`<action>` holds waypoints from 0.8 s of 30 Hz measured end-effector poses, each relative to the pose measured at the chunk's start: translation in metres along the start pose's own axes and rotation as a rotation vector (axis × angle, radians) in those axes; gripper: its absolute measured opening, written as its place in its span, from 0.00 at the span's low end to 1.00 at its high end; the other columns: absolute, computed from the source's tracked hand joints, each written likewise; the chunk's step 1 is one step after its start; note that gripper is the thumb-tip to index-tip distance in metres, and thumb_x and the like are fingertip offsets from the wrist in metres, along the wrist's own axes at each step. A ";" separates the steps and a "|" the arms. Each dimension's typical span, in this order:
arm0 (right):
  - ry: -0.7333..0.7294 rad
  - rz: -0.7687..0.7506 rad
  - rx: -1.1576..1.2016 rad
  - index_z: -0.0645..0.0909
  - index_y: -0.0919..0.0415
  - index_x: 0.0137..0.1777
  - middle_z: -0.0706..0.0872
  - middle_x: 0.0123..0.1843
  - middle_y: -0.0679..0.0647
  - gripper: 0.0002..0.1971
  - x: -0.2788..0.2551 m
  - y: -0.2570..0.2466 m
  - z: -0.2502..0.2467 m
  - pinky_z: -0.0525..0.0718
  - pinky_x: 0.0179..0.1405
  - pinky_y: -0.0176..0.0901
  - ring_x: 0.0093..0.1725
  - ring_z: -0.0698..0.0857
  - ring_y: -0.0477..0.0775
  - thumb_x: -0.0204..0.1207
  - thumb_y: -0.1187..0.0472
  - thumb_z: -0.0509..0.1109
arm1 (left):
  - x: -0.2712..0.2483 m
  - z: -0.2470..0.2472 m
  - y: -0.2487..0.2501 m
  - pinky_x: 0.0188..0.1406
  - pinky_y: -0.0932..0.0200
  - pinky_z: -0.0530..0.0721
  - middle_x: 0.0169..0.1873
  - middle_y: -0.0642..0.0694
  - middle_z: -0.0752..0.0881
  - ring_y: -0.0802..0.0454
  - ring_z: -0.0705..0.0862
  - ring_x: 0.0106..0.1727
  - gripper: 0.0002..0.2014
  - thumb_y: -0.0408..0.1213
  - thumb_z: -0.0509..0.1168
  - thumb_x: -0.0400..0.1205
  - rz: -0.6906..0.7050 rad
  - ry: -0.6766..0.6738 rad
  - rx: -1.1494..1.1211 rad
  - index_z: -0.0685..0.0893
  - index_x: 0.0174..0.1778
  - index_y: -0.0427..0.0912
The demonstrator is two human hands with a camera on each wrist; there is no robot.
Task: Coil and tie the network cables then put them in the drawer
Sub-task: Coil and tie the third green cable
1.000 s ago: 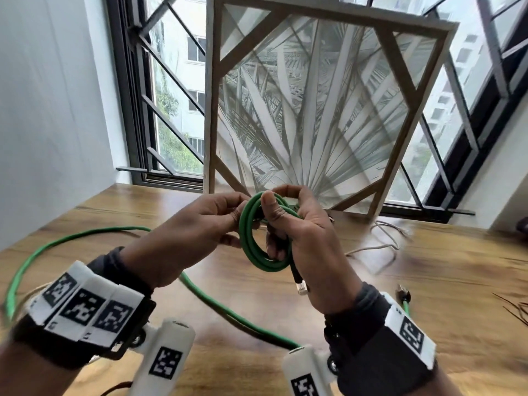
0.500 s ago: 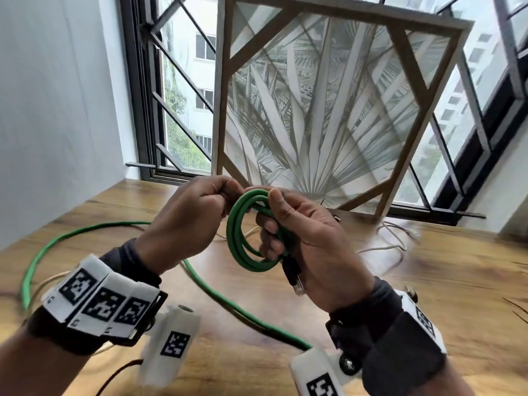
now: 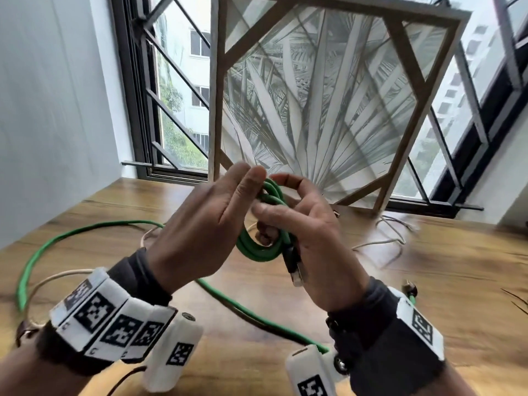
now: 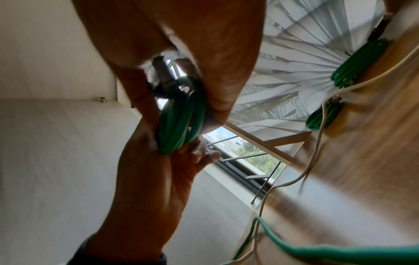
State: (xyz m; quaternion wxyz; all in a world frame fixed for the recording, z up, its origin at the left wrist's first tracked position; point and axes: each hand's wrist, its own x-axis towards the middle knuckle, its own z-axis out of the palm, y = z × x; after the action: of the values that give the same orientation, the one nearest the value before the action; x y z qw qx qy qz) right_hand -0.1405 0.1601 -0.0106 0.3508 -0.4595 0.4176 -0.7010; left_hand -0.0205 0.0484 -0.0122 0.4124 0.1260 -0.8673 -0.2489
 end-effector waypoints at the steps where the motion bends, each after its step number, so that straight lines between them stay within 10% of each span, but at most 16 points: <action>1: -0.035 -0.007 -0.029 0.73 0.64 0.73 0.83 0.42 0.52 0.29 0.000 0.000 0.000 0.82 0.39 0.41 0.40 0.81 0.50 0.72 0.73 0.76 | 0.001 0.000 -0.001 0.37 0.53 0.77 0.31 0.45 0.81 0.47 0.80 0.34 0.24 0.63 0.45 0.93 0.008 0.053 0.018 0.75 0.45 0.51; 6: -0.076 0.005 0.030 0.68 0.62 0.77 0.80 0.50 0.60 0.35 -0.004 0.011 0.009 0.91 0.52 0.53 0.44 0.87 0.59 0.72 0.76 0.77 | -0.001 0.000 -0.009 0.26 0.63 0.75 0.28 0.46 0.81 0.52 0.82 0.28 0.25 0.65 0.45 0.91 -0.046 0.233 -0.009 0.76 0.44 0.51; 9: -0.097 0.012 0.012 0.69 0.64 0.75 0.77 0.54 0.61 0.27 -0.010 0.014 0.013 0.93 0.42 0.58 0.30 0.85 0.56 0.79 0.77 0.74 | 0.002 -0.001 -0.009 0.31 0.51 0.78 0.29 0.45 0.81 0.48 0.81 0.30 0.26 0.66 0.44 0.91 -0.079 0.235 -0.020 0.76 0.45 0.51; 14: -0.005 -0.045 -0.189 0.71 0.64 0.67 0.81 0.55 0.68 0.24 -0.007 0.014 0.012 0.92 0.35 0.52 0.35 0.87 0.60 0.77 0.71 0.79 | 0.006 0.002 -0.012 0.33 0.49 0.79 0.32 0.45 0.83 0.50 0.80 0.31 0.25 0.61 0.47 0.93 -0.119 0.145 -0.181 0.79 0.44 0.49; 20: 0.042 -0.104 -0.350 0.71 0.58 0.66 0.80 0.40 0.53 0.24 -0.007 0.018 0.008 0.87 0.28 0.52 0.28 0.81 0.48 0.77 0.69 0.79 | 0.007 0.003 -0.009 0.45 0.40 0.79 0.37 0.40 0.84 0.45 0.80 0.38 0.29 0.62 0.52 0.91 -0.216 0.080 -0.412 0.82 0.46 0.39; 24: 0.109 -0.159 -0.376 0.74 0.55 0.63 0.76 0.33 0.42 0.23 -0.009 0.017 0.009 0.77 0.28 0.44 0.32 0.75 0.46 0.71 0.67 0.78 | 0.006 0.001 -0.006 0.48 0.50 0.83 0.41 0.56 0.89 0.56 0.86 0.42 0.21 0.65 0.65 0.84 -0.126 0.024 -0.307 0.84 0.60 0.53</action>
State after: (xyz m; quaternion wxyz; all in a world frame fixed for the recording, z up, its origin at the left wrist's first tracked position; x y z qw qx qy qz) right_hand -0.1276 0.1588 -0.0272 0.1792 -0.5098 0.5218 -0.6601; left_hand -0.0249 0.0411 -0.0125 0.4208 0.1186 -0.8043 -0.4023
